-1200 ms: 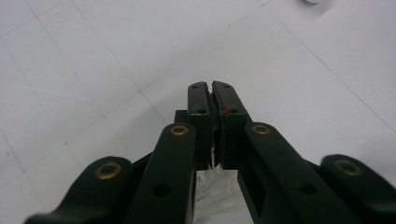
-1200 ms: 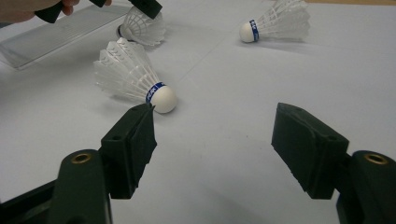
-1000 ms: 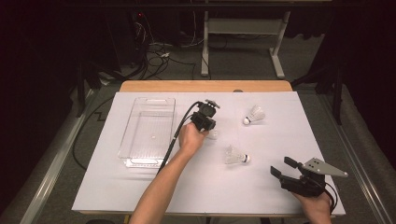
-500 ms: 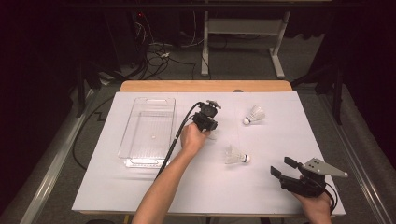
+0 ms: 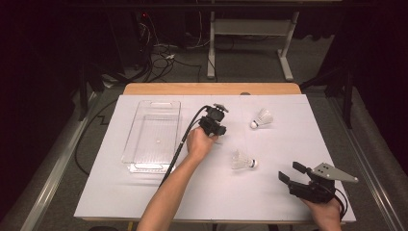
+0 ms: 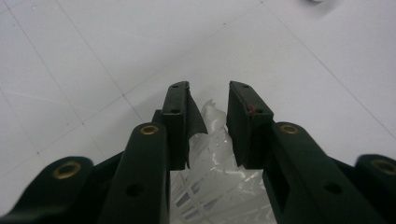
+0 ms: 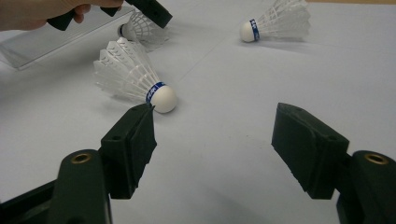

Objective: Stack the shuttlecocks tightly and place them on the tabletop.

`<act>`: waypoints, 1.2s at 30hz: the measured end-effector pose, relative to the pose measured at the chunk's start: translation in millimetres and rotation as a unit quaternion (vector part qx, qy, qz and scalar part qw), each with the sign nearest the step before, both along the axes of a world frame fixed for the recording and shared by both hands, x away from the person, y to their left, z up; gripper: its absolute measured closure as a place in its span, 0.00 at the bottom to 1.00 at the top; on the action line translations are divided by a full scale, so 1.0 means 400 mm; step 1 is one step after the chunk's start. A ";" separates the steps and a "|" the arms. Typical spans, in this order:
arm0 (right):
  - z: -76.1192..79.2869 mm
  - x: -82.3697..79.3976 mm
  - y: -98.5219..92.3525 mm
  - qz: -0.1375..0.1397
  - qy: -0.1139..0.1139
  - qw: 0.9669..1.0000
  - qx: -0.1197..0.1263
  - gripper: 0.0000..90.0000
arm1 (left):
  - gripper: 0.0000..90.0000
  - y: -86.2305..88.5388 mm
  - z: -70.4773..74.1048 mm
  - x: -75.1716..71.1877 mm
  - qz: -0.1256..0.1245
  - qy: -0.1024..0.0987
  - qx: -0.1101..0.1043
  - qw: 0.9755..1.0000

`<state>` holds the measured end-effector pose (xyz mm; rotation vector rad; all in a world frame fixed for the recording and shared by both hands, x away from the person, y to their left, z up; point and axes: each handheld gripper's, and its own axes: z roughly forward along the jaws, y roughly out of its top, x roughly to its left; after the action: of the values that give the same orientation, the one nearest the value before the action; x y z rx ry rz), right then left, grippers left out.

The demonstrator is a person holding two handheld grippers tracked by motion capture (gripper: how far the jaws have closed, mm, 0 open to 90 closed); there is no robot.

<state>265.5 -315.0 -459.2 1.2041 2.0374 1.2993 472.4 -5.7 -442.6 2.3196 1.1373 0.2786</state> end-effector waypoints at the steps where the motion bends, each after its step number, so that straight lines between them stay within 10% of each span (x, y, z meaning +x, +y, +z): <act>1: 0.000 0.000 0.000 0.000 0.000 1.000 0.000 0.34 | 0.76 0.000 -0.001 0.000 0.000 0.001 0.000 1.000; 36: -0.001 0.001 0.001 0.000 0.002 1.000 0.002 0.34 | 0.65 0.004 -0.003 0.005 0.011 0.014 -0.013 1.000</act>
<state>265.9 -314.7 -459.4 1.2093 2.0393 1.3017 474.3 -4.0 -443.6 2.2966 1.1738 0.2402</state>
